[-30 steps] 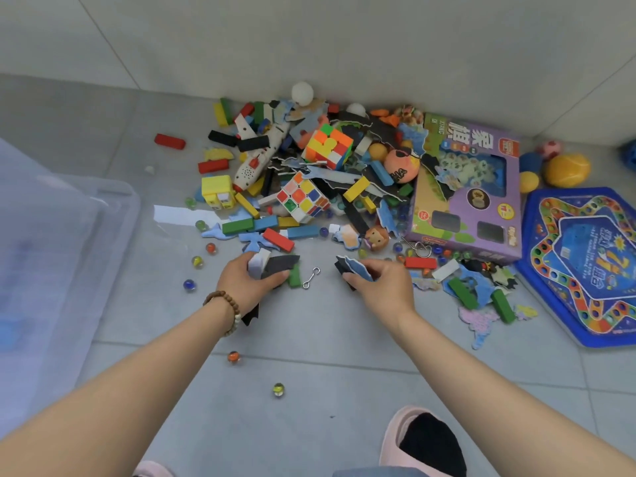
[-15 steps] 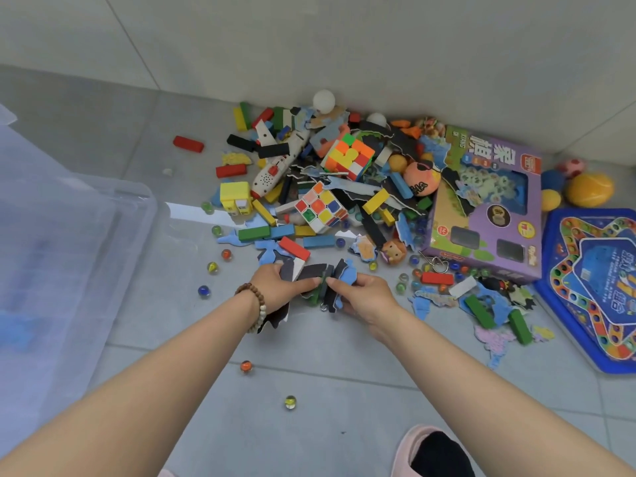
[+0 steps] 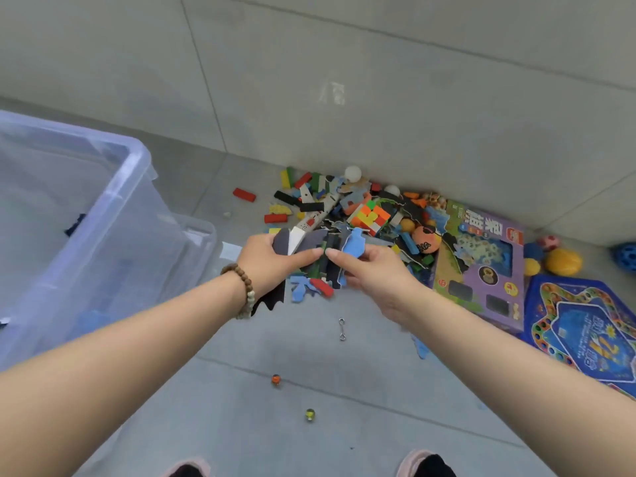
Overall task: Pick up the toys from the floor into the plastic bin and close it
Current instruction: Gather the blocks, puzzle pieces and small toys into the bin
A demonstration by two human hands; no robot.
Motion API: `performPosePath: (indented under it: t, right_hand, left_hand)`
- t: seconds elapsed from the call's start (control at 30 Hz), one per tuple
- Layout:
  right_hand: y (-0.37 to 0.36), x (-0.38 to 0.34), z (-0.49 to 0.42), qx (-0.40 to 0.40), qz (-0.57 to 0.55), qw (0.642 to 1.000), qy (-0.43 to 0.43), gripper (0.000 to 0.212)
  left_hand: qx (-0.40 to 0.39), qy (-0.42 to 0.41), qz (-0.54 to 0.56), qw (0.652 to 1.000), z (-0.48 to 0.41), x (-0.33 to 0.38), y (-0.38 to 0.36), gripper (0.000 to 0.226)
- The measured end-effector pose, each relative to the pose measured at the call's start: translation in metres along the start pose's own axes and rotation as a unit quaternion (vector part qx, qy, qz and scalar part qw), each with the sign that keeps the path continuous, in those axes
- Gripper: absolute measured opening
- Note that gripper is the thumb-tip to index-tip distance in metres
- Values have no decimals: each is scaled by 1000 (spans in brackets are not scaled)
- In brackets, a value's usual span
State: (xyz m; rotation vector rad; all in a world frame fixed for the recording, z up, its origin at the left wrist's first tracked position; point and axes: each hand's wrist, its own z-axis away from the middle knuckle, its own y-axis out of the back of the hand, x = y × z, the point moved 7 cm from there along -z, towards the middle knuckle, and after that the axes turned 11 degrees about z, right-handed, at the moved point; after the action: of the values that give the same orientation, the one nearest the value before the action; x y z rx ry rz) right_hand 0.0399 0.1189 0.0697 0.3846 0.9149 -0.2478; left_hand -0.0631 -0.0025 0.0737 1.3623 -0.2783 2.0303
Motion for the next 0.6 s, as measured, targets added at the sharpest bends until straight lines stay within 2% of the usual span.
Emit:
performPosePath:
  t: [0.13,0.2,0.3,0.47,0.6]
  right_hand:
    - [-53,-90,32,-39,81,994,58,21]
    - [-96,-121,41,-71,87,991,74,19]
    - [-176,-152,47,-124,68,986,88,24]
    - [-281,-164,46,-204,72,975,46,29]
    - [-296,-161,39,-228,151,961,47,67]
  left_hand:
    - [35,-25,-21,999,46,53,92,29]
    - [58,-21,-44,997,67,63,143,31]
    - [101,7,-54,993,93,54,219,36]
    - [148,56,-62,985,107,3,311,40]
    - [136,159,-31,978,111,-48,346,73]
